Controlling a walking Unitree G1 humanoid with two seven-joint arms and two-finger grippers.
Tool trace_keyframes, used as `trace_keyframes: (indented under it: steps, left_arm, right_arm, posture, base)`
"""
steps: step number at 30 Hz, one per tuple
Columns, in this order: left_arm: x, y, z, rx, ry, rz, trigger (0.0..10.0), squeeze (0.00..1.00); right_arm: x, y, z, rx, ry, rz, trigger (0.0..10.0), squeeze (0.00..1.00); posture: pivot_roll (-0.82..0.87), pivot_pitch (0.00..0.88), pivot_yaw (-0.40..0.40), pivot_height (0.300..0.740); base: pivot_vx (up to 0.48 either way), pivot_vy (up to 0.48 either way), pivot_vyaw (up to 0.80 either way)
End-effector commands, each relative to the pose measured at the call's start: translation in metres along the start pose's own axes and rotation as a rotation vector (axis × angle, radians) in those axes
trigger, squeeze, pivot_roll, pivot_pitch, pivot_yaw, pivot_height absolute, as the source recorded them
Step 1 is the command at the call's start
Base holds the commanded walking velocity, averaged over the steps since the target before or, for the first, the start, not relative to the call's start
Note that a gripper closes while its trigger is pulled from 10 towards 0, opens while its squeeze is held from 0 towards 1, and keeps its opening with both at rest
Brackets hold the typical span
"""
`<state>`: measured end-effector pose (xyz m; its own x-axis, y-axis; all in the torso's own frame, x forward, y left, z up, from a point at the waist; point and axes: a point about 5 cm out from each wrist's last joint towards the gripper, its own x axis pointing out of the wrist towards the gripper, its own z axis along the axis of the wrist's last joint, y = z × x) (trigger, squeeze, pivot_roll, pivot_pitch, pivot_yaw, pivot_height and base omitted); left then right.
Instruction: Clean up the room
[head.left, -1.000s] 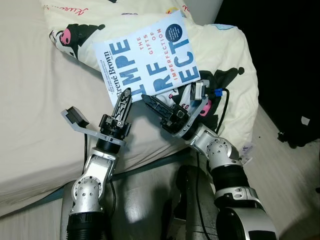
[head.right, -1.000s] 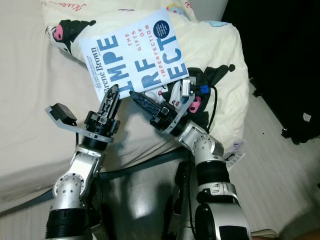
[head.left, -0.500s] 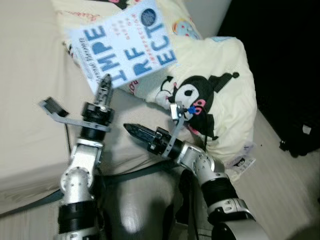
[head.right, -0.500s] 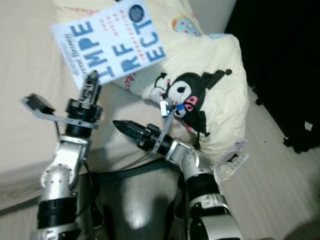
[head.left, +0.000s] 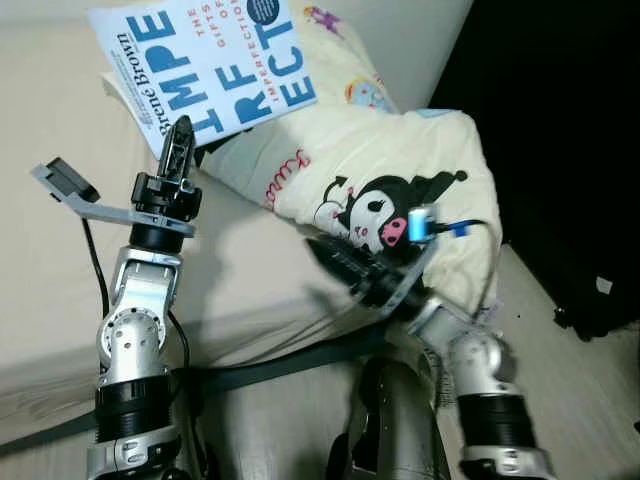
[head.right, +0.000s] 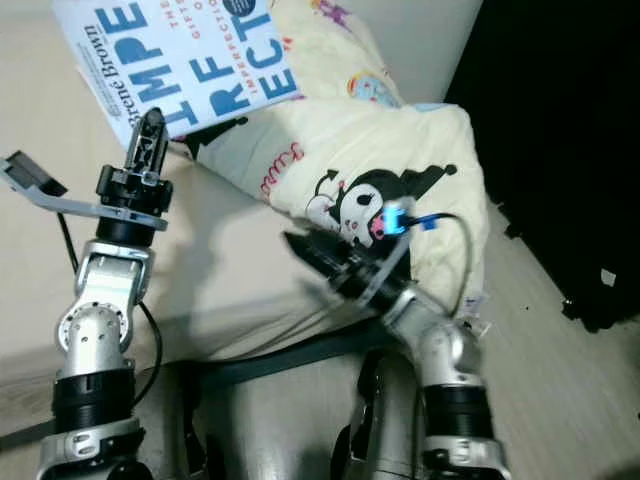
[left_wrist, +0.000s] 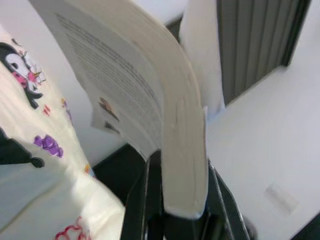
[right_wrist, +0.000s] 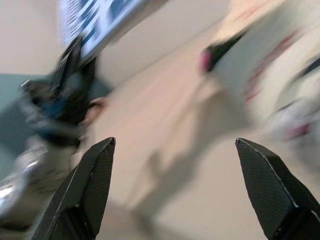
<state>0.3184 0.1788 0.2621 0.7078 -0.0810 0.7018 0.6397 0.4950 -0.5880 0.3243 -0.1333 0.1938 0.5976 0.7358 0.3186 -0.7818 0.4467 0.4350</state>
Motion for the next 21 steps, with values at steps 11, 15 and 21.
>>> trace_keyframes:
  steps: [11, 15, 21]
  left_arm:
    - [0.005, 0.013, 0.014, 0.437, 0.069, 0.16, 8.9, 0.0]
    - [-0.001, 0.026, 0.021, 0.669, 0.122, 0.242, 10.0, 0.0]
    - [-0.015, 0.042, 0.037, 0.901, 0.16, 0.337, 10.0, 0.0]
  right_arm:
    - [-0.08, -0.054, 0.084, -0.319, -0.218, -0.616, 10.0, 0.0]
    - [-0.129, -0.067, 0.109, -0.378, -0.307, -0.847, 10.0, 0.0]
    - [-0.192, -0.083, 0.109, -0.292, -0.393, -1.091, 10.0, 0.0]
  posture:
    - [0.01, 0.153, -0.066, 0.52]
    - [0.02, 0.161, -0.062, 0.52]
    - [0.02, 0.153, -0.062, 0.52]
  base:
    - [0.0, 0.0, 0.0]
    - [0.0, 0.0, 0.0]
    - [0.0, 0.0, 0.0]
